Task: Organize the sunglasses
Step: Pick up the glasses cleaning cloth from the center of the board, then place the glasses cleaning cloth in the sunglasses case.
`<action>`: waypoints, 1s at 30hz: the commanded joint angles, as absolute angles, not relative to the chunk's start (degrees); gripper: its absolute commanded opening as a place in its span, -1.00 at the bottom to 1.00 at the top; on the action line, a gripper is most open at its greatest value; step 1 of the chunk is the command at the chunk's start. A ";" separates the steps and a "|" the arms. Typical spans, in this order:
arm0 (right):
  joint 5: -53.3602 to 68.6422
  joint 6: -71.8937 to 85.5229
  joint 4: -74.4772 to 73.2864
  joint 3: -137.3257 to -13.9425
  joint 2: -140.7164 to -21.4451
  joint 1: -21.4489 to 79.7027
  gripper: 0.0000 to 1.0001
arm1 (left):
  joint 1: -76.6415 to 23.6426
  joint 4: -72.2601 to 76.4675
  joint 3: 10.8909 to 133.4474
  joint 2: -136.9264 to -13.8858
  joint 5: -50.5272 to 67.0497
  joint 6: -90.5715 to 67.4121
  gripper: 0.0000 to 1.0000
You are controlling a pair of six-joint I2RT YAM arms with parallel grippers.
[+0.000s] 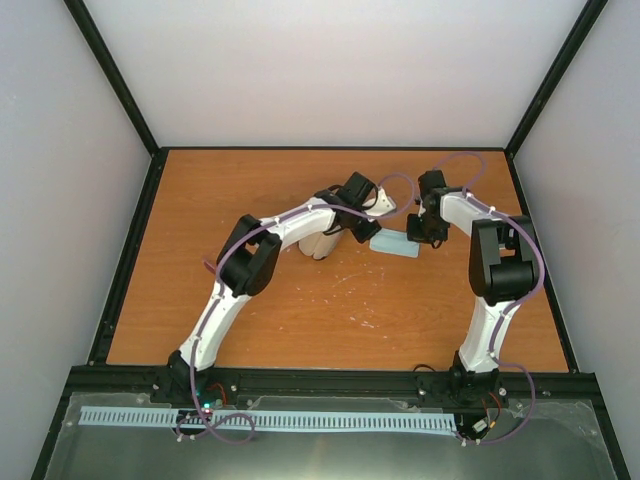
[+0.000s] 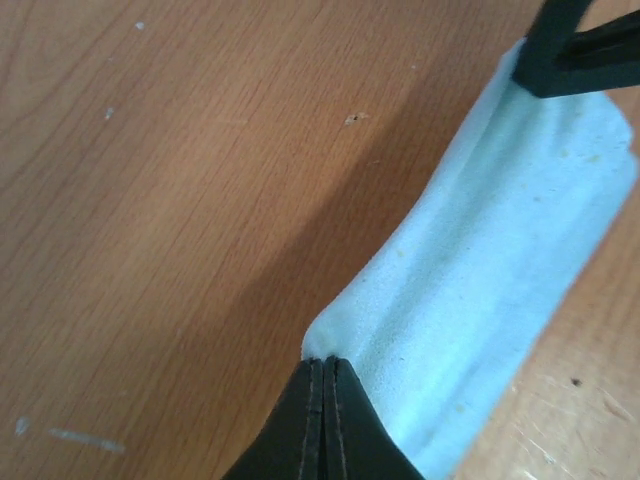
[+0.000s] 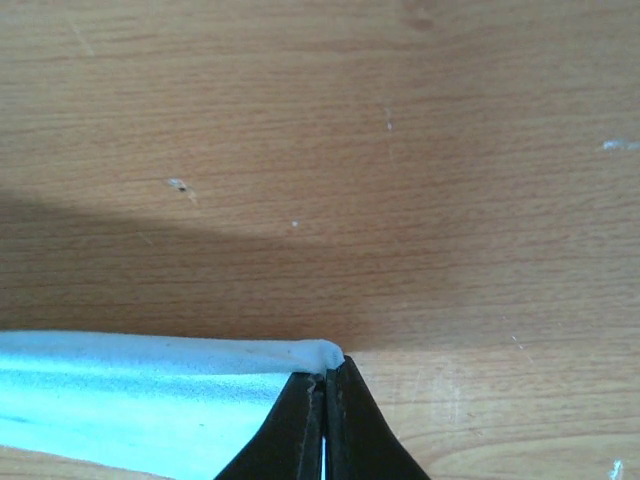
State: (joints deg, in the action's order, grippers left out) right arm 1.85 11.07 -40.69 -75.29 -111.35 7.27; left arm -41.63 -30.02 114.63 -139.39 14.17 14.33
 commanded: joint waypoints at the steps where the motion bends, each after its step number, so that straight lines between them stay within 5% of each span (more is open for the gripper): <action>1: 1.73 9.53 -41.04 -77.34 -109.20 7.64 -0.94 | -41.01 -30.30 111.90 -133.17 11.88 12.93 -0.99; 30: 2.63 7.33 -45.62 -97.50 -119.04 20.83 -0.94 | -36.27 -22.26 81.23 -109.49 4.32 13.70 -0.99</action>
State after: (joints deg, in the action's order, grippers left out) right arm 4.54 8.08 -43.62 -92.95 -116.11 19.59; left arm -37.01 -23.29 83.92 -112.31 6.13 14.00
